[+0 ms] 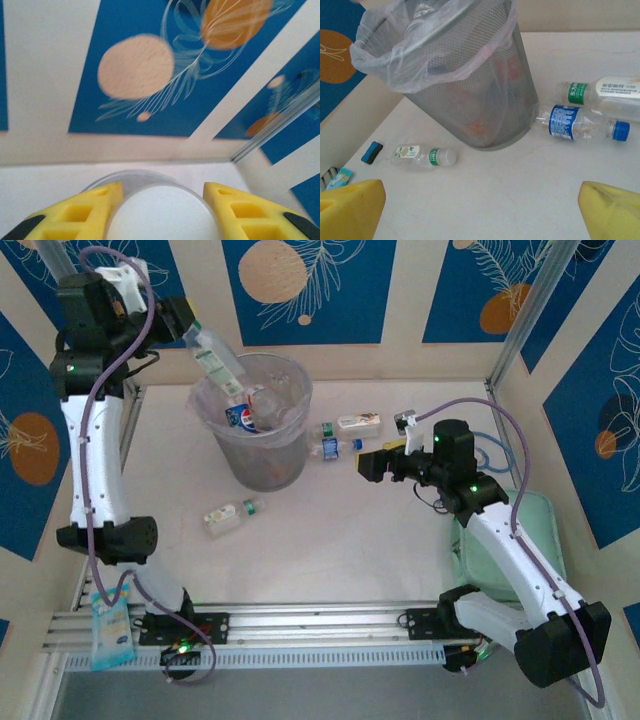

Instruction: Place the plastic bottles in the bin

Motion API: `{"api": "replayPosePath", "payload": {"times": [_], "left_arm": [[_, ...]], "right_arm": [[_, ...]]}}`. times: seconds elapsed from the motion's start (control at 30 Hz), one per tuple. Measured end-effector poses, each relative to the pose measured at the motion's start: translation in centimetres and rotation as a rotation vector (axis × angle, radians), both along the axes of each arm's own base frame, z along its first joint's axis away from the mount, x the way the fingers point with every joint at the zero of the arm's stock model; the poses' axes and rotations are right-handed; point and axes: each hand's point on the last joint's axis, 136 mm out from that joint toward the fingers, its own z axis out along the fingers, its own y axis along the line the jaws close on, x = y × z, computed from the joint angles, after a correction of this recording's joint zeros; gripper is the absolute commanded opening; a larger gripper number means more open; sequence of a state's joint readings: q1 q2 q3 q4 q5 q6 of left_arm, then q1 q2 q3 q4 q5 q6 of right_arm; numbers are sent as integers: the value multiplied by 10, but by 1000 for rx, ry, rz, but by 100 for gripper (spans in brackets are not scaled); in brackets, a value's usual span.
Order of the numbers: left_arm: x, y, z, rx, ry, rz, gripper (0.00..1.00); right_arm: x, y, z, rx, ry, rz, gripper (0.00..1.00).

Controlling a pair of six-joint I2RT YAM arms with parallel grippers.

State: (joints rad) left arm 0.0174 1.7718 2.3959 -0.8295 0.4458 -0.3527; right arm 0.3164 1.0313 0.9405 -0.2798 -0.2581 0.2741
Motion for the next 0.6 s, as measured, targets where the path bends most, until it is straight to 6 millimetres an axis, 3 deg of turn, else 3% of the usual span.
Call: {"api": "replayPosePath", "payload": {"times": [0.13, 0.27, 0.47, 0.6], "left_arm": [[14, 2, -55, 84, 131, -20, 0], [13, 0, -100, 153, 238, -62, 0], [11, -16, -139, 188, 291, -125, 0], [7, -32, -151, 208, 269, -163, 0]], "right_arm": [[0, -1, -2, -5, 8, -4, 99], [-1, -3, -5, -13, 20, -13, 99], [0, -4, -7, -16, 27, -24, 99], [0, -4, -7, -14, 30, -26, 99]]}}
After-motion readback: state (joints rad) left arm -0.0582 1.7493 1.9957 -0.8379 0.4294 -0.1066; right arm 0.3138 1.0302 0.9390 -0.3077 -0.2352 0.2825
